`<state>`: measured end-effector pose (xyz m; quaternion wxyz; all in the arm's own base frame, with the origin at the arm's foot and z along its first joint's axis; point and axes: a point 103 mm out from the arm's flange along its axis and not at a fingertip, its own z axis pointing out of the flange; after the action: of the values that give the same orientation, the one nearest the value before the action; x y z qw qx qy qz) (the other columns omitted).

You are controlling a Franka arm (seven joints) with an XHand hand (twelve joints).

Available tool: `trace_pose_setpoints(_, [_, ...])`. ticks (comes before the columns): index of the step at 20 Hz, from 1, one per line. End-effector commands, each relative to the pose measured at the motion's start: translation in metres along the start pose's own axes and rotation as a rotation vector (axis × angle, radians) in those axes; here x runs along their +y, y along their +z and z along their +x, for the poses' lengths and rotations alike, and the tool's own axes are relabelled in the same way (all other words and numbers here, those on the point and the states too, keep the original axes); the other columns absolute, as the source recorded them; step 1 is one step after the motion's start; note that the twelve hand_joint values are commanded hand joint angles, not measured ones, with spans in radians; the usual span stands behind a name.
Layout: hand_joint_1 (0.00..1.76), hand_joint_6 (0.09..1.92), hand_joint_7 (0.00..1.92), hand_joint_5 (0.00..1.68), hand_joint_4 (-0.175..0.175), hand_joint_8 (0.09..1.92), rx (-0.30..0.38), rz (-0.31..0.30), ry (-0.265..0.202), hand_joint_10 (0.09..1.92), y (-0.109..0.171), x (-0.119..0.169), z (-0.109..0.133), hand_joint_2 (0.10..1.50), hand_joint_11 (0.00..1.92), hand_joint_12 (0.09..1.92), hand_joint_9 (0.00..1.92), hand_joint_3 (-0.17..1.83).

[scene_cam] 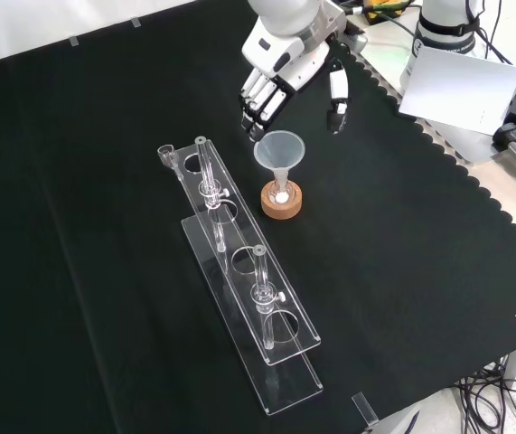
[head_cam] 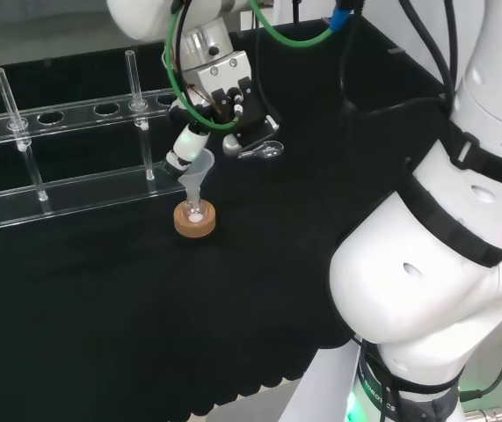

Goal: Remove the funnel from the round-bottom flask.

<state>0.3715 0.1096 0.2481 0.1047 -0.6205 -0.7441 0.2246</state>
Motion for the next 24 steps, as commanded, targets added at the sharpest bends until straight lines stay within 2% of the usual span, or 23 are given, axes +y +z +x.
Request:
trace_pose_setpoints(1, [0.52,0.09,0.0,0.09,0.03,0.45,-0.036,0.035,-0.023,0.79,0.005,0.012,0.01,0.67,0.26,1.45,0.12,0.25])
trace_pose_setpoints(6, [0.52,0.09,0.0,0.04,0.042,0.23,-0.053,0.066,-0.029,0.82,0.01,0.022,0.007,0.68,0.24,1.48,0.02,0.23])
trace_pose_setpoints(9, [0.53,0.09,0.0,0.01,0.051,0.1,-0.083,0.08,-0.047,0.73,0.012,0.025,0.003,0.68,0.2,1.5,0.0,0.22])
trace_pose_setpoints(12, [0.53,0.09,0.0,0.0,0.059,0.09,-0.084,0.085,-0.046,0.64,0.015,0.028,0.001,0.67,0.18,1.53,0.0,0.21])
trace_pose_setpoints(14, [0.53,0.09,0.0,0.0,0.062,0.09,-0.093,0.098,-0.054,0.63,0.014,0.031,0.008,0.67,0.17,1.53,0.0,0.2])
trace_pose_setpoints(17, [0.53,0.09,0.01,0.0,0.073,0.09,-0.065,0.075,-0.067,0.67,0.019,0.033,0.006,0.66,0.17,1.55,0.0,0.19])
trace_pose_setpoints(20, [0.57,0.09,0.01,0.0,0.086,0.09,-0.079,0.049,-0.074,0.71,0.02,0.035,0.005,0.66,0.18,1.56,0.0,0.18])
trace_pose_setpoints(24, [0.66,0.09,0.05,0.01,0.086,0.09,-0.105,0.039,-0.073,0.85,0.021,0.036,0.005,0.67,0.21,1.55,0.0,0.18])
